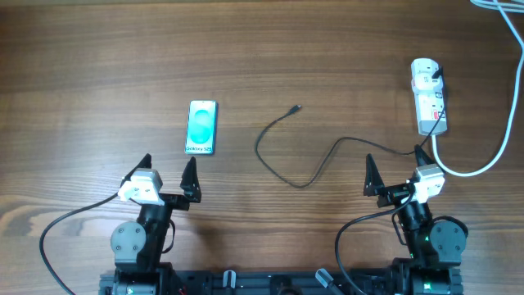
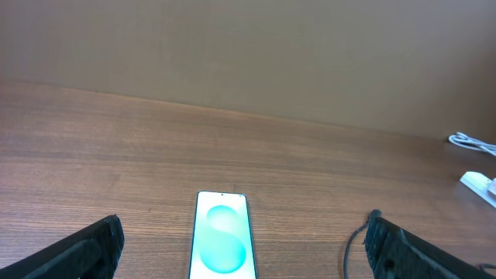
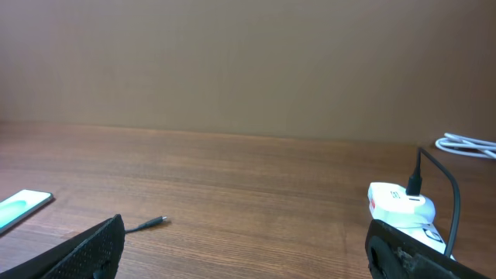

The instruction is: Plug charger to phone and switch on socket

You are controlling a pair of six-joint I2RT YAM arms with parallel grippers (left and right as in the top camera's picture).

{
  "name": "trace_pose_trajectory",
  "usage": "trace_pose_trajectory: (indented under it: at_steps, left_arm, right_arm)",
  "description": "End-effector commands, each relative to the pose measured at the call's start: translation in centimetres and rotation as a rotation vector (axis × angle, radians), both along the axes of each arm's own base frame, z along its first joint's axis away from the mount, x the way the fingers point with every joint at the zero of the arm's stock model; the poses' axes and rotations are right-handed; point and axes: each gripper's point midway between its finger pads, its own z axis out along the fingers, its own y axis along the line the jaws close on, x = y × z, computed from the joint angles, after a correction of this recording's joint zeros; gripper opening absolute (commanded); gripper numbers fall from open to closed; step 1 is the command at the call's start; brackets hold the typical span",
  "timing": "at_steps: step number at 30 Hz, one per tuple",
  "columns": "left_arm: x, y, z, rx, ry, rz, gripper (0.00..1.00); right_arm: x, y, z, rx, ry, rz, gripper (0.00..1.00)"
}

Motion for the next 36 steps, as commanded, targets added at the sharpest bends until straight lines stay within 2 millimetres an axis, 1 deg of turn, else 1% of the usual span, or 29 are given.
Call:
trace_pose_trajectory:
  at_steps: [1,29,32,33,35,36]
  left_arm:
    - [0.02,0.27,-0.23,0.005,0.004,0.013,1.0]
    - [0.03,0.27,-0.19,0.006,0.002,0.014,1.0]
    - [-0.02,-0.04,-0.19,0.004,0.002,-0.005,1.0]
    - [0.04,0.36,-0.21,0.006,0.003,0.019,1.0]
    - [0.03,0.27,-0.15,0.001,0.001,0.014,1.0]
    - [-0.02,-0.13,-0.04,-0.004,-0.003,-0.009,1.0]
  right_arm:
    - [-0.01,-0.27,0.3,0.012,-0.012,-0.014,1.0]
    - [-0.01,-0.27,0.28,0.011,-0.011,-0.014,1.0]
    - [-0.01,-0.27,0.28,0.011,-0.011,-0.014,1.0]
    - [-0.01,-0.27,0.28,0.012,-0.011,-0.014,1.0]
    - [-0.01,-0.27,0.28,0.012,-0.011,-0.014,1.0]
    - [-0.01,-0.27,0.27,0.011,-0.011,-0.014,1.0]
